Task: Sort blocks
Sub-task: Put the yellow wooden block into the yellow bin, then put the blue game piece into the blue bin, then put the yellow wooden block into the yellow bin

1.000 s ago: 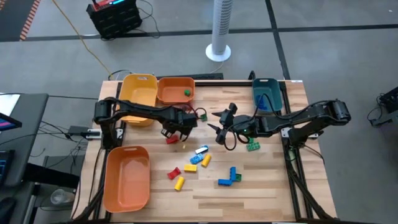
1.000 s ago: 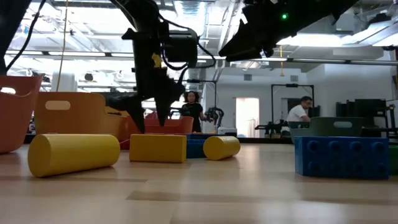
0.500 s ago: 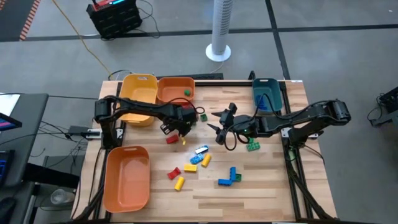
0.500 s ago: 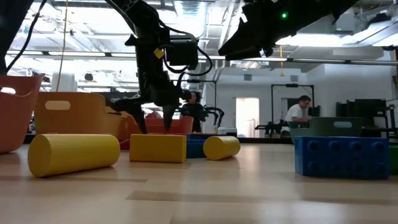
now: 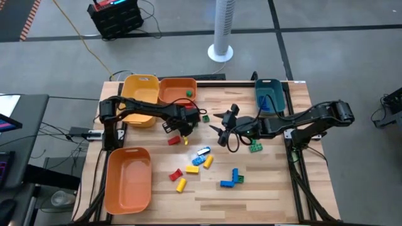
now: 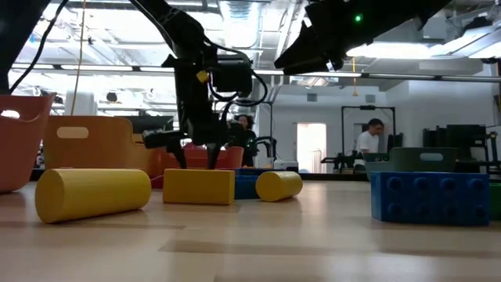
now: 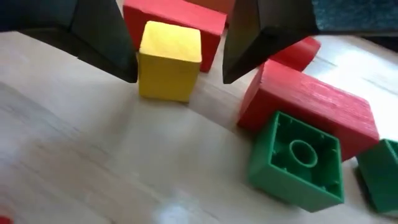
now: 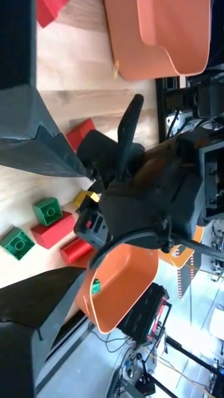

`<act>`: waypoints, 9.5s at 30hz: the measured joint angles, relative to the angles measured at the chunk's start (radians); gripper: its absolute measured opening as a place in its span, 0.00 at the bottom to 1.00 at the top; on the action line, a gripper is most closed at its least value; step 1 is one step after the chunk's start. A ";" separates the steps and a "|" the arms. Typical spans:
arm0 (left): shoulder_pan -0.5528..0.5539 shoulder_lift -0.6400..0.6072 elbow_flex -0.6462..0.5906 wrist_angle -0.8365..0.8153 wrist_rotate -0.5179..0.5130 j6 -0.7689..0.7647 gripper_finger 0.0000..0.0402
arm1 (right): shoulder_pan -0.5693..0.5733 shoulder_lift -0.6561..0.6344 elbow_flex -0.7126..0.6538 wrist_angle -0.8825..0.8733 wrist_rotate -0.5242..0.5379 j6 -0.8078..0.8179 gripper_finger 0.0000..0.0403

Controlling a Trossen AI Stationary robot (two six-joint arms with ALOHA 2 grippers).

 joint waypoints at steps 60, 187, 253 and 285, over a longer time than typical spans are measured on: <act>0.523 -0.309 -0.005 -0.756 0.103 -1.026 0.40 | 0.013 0.000 0.000 -0.001 0.000 0.000 0.64; -0.291 -1.091 -0.632 0.384 0.049 -1.460 0.59 | 0.031 0.660 0.583 -0.886 -0.192 -0.039 0.18; -0.116 -0.910 -0.632 0.769 0.005 -1.287 0.59 | -0.418 -0.073 0.078 -1.055 0.339 0.071 0.57; -0.302 -0.571 -0.464 0.498 0.207 -1.324 0.59 | 0.412 0.025 0.118 -0.752 -0.046 0.479 0.57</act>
